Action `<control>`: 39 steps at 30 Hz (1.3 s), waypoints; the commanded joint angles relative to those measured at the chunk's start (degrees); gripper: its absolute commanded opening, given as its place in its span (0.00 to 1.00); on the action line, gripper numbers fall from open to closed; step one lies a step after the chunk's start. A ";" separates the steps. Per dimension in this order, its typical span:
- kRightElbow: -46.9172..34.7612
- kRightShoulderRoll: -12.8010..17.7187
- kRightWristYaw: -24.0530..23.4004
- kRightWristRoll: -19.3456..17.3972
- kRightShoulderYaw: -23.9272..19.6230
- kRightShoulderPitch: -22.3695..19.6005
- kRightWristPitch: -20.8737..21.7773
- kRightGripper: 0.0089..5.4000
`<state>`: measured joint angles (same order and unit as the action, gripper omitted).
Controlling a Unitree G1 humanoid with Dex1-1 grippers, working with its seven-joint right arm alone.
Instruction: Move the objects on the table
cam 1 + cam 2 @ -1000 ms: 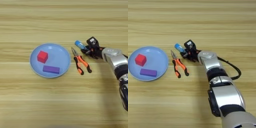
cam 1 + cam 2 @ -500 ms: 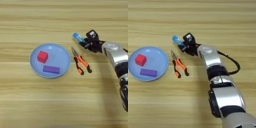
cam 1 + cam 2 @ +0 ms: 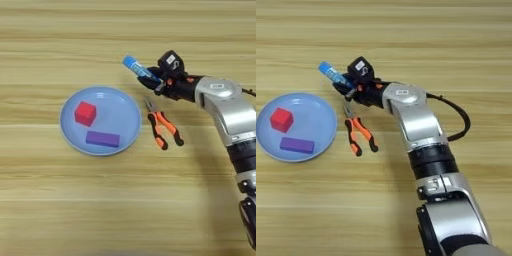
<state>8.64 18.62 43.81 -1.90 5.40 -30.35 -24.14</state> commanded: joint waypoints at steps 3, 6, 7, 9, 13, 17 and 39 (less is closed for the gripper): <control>-10.17 -1.45 0.33 -2.30 3.42 -0.01 -4.00 0.26; -8.96 -2.97 -0.32 -1.72 5.40 0.57 -4.31 0.26; -8.04 -3.61 -0.62 -1.39 6.16 0.72 -4.06 0.26; -5.91 -4.68 -1.16 -0.90 7.33 0.69 -3.28 0.26; -1.43 -6.37 -2.63 -0.58 7.59 -0.75 -2.17 0.26; 1.57 -7.71 -4.44 0.09 7.57 -1.78 -0.77 0.26; 11.00 -8.87 -7.00 2.64 7.89 -3.26 2.14 0.26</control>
<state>20.66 9.65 37.83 0.60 14.09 -28.55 -24.40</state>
